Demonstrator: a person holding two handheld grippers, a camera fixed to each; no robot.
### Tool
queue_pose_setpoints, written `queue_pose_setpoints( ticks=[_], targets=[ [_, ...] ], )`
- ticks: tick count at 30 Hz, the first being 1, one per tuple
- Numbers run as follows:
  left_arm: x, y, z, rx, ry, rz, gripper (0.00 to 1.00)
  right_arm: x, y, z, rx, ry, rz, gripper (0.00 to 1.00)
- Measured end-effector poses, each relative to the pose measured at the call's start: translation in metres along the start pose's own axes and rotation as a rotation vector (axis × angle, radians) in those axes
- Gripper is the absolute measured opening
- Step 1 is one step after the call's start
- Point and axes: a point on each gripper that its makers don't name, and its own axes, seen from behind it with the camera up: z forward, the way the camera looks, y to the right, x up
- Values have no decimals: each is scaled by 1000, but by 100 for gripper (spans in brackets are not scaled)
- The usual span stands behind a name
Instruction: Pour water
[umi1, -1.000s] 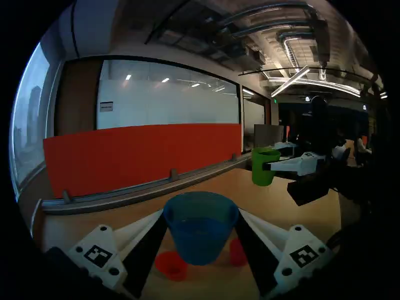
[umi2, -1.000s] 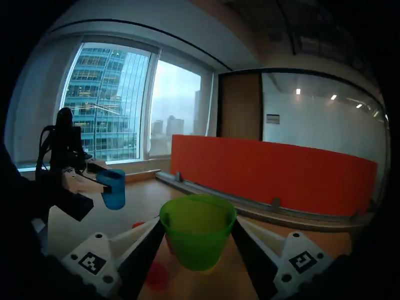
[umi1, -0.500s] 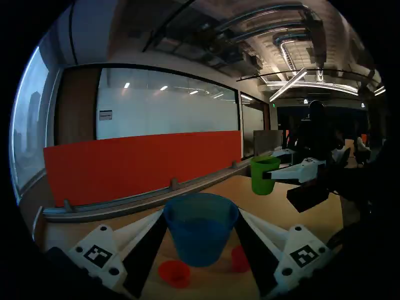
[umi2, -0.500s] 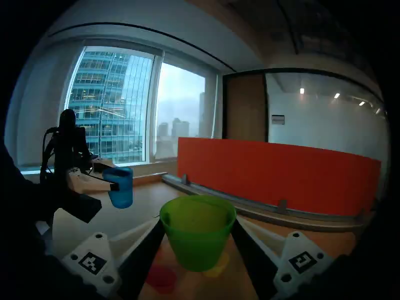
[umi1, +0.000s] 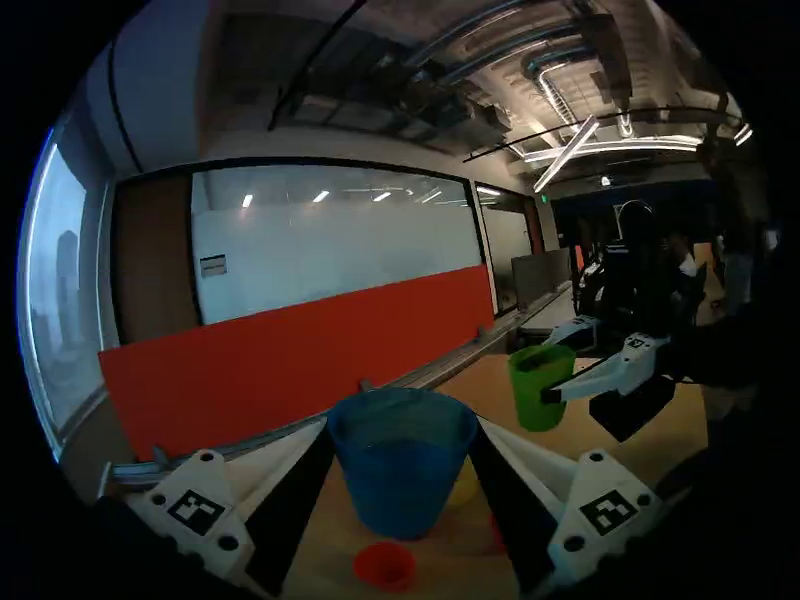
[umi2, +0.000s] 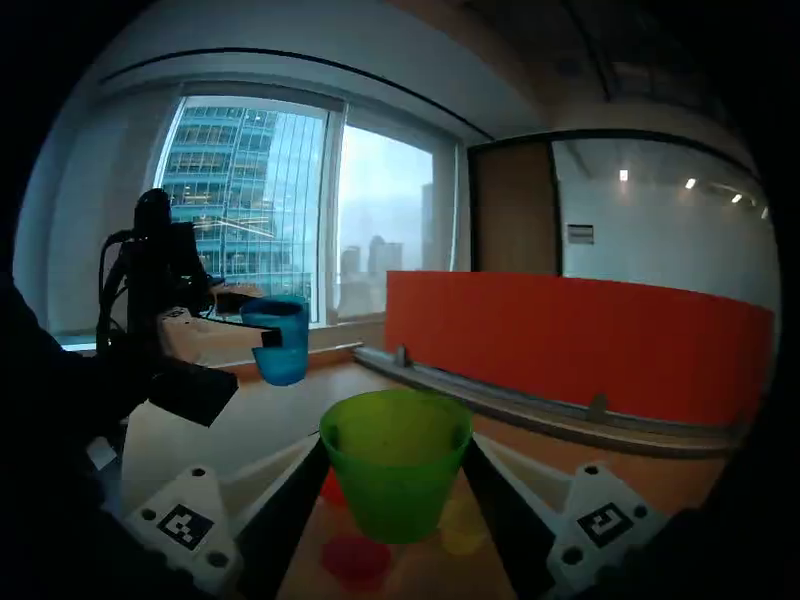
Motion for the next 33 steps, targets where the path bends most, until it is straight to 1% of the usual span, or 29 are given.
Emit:
queue_pose_setpoints(
  ticks=[12,21,33],
  targets=[
    [28,2,11,15,-4,186,88,-10,-35,12,80,-5,1,90],
    [46,4,16,24,2,296,88,-13,-52,20,115,-1,9,90],
    [66,9,20,28,9,432,88,-12,-65,29,143,7,8,90]
  ],
)
